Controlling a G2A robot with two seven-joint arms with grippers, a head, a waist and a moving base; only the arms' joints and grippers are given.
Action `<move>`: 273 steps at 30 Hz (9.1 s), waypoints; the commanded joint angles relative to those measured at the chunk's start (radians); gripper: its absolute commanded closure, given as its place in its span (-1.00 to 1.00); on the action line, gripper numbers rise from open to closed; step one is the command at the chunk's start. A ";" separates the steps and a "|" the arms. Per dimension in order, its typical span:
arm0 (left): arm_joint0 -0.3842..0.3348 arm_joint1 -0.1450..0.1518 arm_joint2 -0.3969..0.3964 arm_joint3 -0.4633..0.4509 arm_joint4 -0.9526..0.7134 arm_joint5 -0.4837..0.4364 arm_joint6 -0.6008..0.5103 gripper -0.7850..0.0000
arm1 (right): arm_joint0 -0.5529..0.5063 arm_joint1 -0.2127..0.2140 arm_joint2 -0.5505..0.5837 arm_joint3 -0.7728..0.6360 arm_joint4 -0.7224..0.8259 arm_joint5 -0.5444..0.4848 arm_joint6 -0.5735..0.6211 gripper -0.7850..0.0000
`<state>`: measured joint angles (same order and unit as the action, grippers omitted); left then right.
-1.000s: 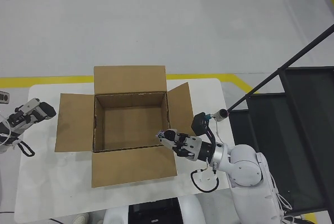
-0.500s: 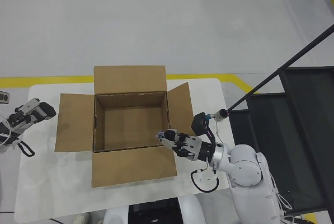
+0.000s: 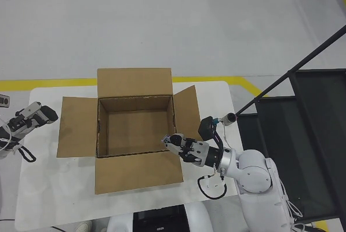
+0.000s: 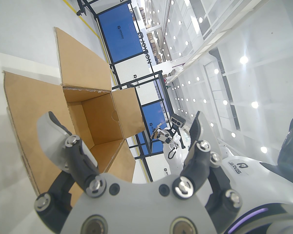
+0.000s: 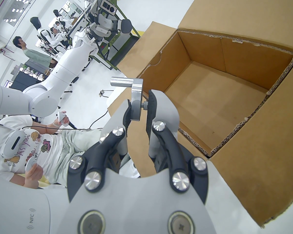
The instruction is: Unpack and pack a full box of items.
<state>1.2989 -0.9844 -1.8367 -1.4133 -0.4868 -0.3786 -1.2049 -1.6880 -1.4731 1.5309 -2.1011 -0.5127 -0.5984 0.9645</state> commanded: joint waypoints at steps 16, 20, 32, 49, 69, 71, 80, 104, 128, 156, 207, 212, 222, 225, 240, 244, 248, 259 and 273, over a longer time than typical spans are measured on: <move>0.000 0.000 0.000 0.000 0.000 0.000 0.000 -1.00 | 0.000 0.000 0.000 0.000 0.001 0.000 0.000 1.00; 0.000 0.000 0.000 0.000 0.000 0.000 0.000 -1.00 | 0.000 0.000 0.000 0.000 0.001 0.000 0.000 1.00; 0.000 0.000 0.000 0.000 0.000 0.000 0.000 -1.00 | 0.000 0.000 0.000 0.000 0.001 0.000 0.000 1.00; 0.000 0.000 0.000 0.000 0.000 0.000 0.000 -1.00 | 0.000 0.000 0.000 0.000 0.001 0.000 0.000 1.00; 0.000 0.000 0.000 0.000 0.000 0.000 0.000 -1.00 | 0.000 0.000 0.000 0.000 0.001 0.000 0.000 1.00; 0.000 0.000 0.000 0.000 0.000 0.000 0.000 -1.00 | 0.000 0.000 0.000 0.000 0.001 0.000 0.000 1.00; 0.000 0.000 0.000 0.000 0.000 0.000 0.000 -1.00 | -0.003 0.018 0.052 -0.035 -0.048 0.020 -0.020 1.00; 0.000 0.000 0.000 0.000 0.000 0.000 0.000 -1.00 | -0.309 0.117 0.583 -0.010 0.031 -0.138 0.119 1.00; 0.000 0.000 0.000 0.000 0.000 0.000 0.000 -1.00 | -0.259 0.111 0.201 0.371 -0.910 0.143 -0.463 1.00; 0.000 0.000 0.000 0.000 0.000 0.000 0.000 -1.00 | -0.256 0.131 0.208 0.293 -0.731 0.172 -0.411 -1.00; 0.000 0.000 0.000 0.000 0.000 0.000 0.000 -1.00 | -0.194 0.179 0.114 0.395 -0.779 0.274 -0.388 1.00; 0.000 0.000 0.000 0.000 0.000 0.000 0.000 -1.00 | -0.227 0.185 0.128 0.314 -0.755 0.252 -0.366 1.00; 0.000 0.000 0.000 0.000 0.000 0.000 0.000 -1.00 | -0.284 0.197 0.205 0.159 -0.485 0.144 -0.328 1.00; 0.000 0.000 0.000 0.000 0.000 0.000 0.000 -1.00 | -0.293 0.201 0.240 0.101 -0.366 0.132 -0.314 1.00; 0.000 0.000 0.000 0.000 0.000 0.000 0.000 -1.00 | -0.168 0.221 0.313 -0.132 -0.033 0.196 -0.280 1.00; 0.000 0.000 0.000 0.000 0.000 0.000 0.000 -1.00 | -0.052 0.226 0.190 -0.150 -0.041 0.191 -0.258 1.00; 0.000 0.000 0.000 0.000 0.000 0.000 0.000 -1.00 | 0.099 0.225 0.012 -0.101 -0.122 0.219 -0.220 1.00; 0.000 0.000 0.000 0.000 0.000 0.000 0.000 -1.00 | 0.465 0.185 -0.486 0.186 -0.382 0.336 -0.138 1.00; 0.000 0.000 0.000 0.000 0.000 0.000 0.000 -1.00 | 0.641 0.125 -0.732 0.489 -0.611 0.532 -0.163 1.00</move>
<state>1.2989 -0.9844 -1.8367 -1.4133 -0.4868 -0.3786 -1.2049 -1.0544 -1.3464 0.8045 -1.6233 -1.1040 -0.0792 0.8006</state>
